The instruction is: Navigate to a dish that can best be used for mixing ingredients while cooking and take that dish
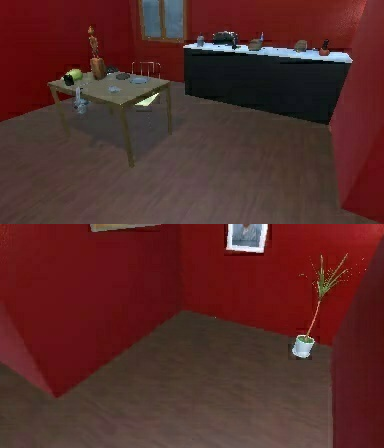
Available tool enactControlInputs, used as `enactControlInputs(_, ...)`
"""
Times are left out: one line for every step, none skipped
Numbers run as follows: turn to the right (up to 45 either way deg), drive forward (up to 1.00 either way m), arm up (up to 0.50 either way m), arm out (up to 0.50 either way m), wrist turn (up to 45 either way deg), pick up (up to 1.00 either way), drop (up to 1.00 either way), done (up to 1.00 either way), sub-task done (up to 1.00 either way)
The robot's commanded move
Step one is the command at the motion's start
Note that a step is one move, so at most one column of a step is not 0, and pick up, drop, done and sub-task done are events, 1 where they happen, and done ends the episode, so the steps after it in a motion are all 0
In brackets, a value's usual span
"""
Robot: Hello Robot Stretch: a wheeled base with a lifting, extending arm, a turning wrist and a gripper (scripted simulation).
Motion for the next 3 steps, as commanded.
enactControlInputs(0.0, 1.00, 0.00, 0.00, 0.0, 0.00, 0.00, 0.00, 0.00)
enactControlInputs(-3.0, 0.00, 0.00, 0.00, 0.0, 0.00, 0.00, 0.00, 0.00)
enactControlInputs(0.0, 0.85, 0.00, 0.00, 0.0, 0.00, 0.00, 0.00, 0.00)
